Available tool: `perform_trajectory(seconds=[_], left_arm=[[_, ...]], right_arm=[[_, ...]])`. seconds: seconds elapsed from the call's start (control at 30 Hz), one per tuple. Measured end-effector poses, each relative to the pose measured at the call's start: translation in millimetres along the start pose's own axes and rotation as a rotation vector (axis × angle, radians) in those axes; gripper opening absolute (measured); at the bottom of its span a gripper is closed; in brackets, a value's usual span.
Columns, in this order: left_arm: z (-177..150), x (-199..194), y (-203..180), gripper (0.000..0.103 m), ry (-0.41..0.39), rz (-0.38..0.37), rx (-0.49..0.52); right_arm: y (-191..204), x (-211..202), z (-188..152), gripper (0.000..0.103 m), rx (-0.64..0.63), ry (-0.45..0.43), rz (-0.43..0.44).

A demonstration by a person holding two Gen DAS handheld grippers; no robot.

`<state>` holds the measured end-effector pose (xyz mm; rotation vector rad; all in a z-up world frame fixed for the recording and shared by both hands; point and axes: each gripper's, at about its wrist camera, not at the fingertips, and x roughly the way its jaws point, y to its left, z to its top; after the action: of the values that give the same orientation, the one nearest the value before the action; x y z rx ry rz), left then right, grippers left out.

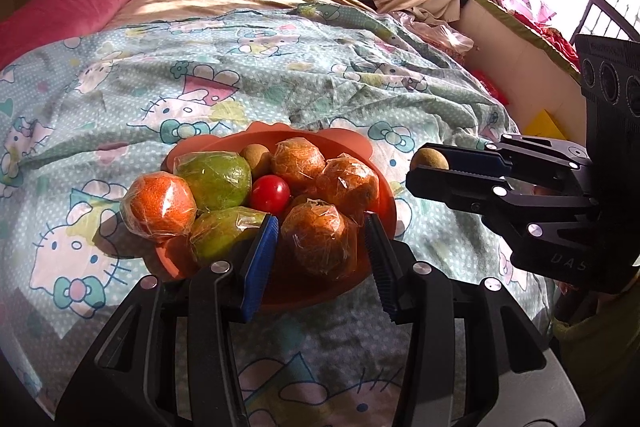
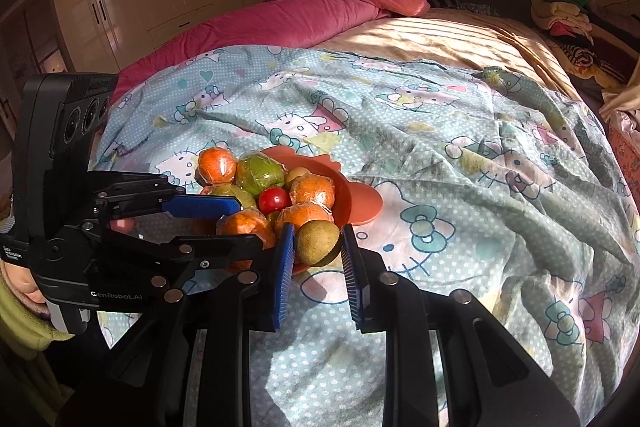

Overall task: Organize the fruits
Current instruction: 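Release the bagged orange onto the plate with the left tool while the right tool releases its tan fruit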

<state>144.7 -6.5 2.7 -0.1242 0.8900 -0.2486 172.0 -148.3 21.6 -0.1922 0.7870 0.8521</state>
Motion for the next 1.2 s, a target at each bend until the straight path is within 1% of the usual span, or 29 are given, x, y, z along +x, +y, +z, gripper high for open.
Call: perform_trajectory(seconds=[0.53, 0.67, 0.8, 0.93, 1.03, 1.07, 1.1, 1.13, 1.2], left_arm=[[-1, -16, 14, 0.037, -0.032, 0.019, -0.034], [-1, -17, 15, 0.037, -0.033, 0.024, -0.039], [-2, -18, 16, 0.039, -0.034, 0.027, -0.040], [-2, -20, 17, 0.039, -0.035, 0.029, -0.044], [-2, -23, 17, 0.039, -0.038, 0.031, -0.044], [-2, -24, 17, 0.039, -0.039, 0.032, -0.045], [-2, -25, 17, 0.040, -0.041, 0.033, -0.045], [-2, -27, 16, 0.043, -0.042, 0.034, -0.047], [-2, -30, 16, 0.044, -0.046, 0.036, -0.049]], right_arm=[[24, 22, -7, 0.023, -0.052, 0.037, 0.042], [32, 28, -8, 0.023, -0.076, 0.048, 0.031], [31, 27, -9, 0.023, -0.070, 0.045, 0.029], [30, 25, -10, 0.029, -0.069, 0.038, 0.020], [30, 22, -10, 0.031, -0.065, 0.035, 0.014], [31, 21, -11, 0.033, -0.067, 0.033, 0.011], [31, 19, -11, 0.035, -0.068, 0.030, 0.005], [31, 17, -12, 0.037, -0.069, 0.026, -0.002], [31, 12, -13, 0.040, -0.070, 0.017, -0.022]])
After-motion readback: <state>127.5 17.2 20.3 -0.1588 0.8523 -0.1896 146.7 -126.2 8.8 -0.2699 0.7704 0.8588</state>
